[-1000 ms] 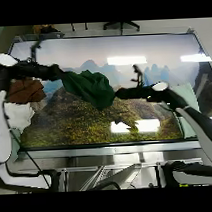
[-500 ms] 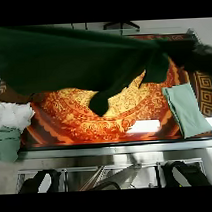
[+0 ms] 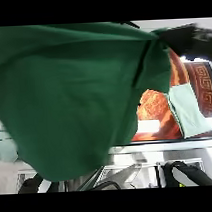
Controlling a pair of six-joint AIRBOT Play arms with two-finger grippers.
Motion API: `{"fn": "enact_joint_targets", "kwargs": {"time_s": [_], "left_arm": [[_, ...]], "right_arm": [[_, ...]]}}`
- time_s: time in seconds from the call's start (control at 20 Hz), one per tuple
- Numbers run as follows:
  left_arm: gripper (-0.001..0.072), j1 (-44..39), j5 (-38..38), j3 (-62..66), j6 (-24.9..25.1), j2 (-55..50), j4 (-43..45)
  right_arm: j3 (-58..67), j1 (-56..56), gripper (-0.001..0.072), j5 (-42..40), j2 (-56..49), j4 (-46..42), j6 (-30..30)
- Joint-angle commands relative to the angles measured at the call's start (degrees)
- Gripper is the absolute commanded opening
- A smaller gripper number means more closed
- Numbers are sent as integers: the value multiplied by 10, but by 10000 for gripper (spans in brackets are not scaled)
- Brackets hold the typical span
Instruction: Fold the shirts.
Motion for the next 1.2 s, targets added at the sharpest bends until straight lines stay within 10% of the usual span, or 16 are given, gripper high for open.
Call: {"fn": "enact_joint_targets", "kwargs": {"time_s": [0.0,0.3,0.35,0.4,0.45,0.5,0.8,1.05,1.15], "left_arm": [[7,-53,-2,-63,40,-141,7],[11,-76,115,-117,95,-428,7],[13,-73,115,-98,100,-464,6],[127,-68,115,-75,100,-491,5],[541,-63,113,-45,98,-512,5],[673,-56,102,-17,90,-525,5],[666,75,-161,126,6,-535,17],[664,145,-329,44,-25,-528,158],[596,160,-316,-38,-24,-511,170]], "right_arm": [[2,25,17,4,-154,-1,-43],[11,119,22,-182,-460,0,-107],[24,119,120,-187,-488,5,-107],[38,117,279,-187,-502,6,-106],[47,111,309,-186,-502,2,-106],[55,100,309,-178,-490,-3,-105],[43,-29,309,-13,-320,-208,114],[-212,-79,315,41,-121,-334,241],[-355,-82,509,40,-39,-331,282]]}}
